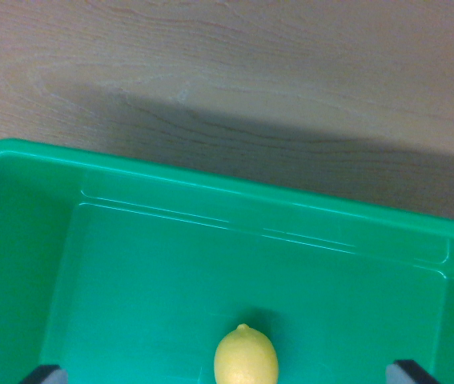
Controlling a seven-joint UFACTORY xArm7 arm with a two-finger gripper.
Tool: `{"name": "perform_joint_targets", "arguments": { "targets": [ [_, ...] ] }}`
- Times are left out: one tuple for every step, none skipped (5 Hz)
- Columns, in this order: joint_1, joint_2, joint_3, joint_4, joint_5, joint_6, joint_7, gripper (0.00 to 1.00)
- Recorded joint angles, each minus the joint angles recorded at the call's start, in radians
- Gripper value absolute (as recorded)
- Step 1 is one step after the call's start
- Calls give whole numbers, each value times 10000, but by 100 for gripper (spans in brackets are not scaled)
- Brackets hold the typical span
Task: Pick fruit
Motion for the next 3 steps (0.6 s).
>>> {"name": "perform_joint_targets", "arguments": {
  "targets": [
    [0, 0, 0, 0, 0, 0, 0, 0],
    [-17, 144, -7, -376, -8, -451, -119, 0],
    [-17, 144, -7, -376, -8, -451, -119, 0]
  ]
}}
